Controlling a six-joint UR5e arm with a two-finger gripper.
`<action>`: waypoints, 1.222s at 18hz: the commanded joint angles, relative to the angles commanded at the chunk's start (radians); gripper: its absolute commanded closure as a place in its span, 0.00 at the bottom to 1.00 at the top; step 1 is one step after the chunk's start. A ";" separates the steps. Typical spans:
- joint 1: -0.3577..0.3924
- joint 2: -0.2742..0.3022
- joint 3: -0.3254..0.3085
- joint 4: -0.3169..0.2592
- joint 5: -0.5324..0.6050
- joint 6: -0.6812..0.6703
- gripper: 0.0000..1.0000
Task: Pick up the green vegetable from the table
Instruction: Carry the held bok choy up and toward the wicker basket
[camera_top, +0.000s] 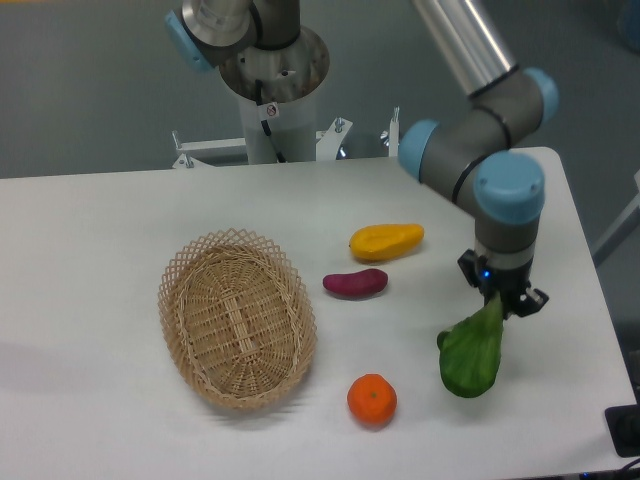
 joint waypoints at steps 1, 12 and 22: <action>-0.003 0.029 0.002 -0.042 -0.015 -0.006 0.75; -0.087 0.155 -0.055 -0.114 -0.180 -0.216 0.75; -0.101 0.161 -0.051 -0.113 -0.178 -0.215 0.75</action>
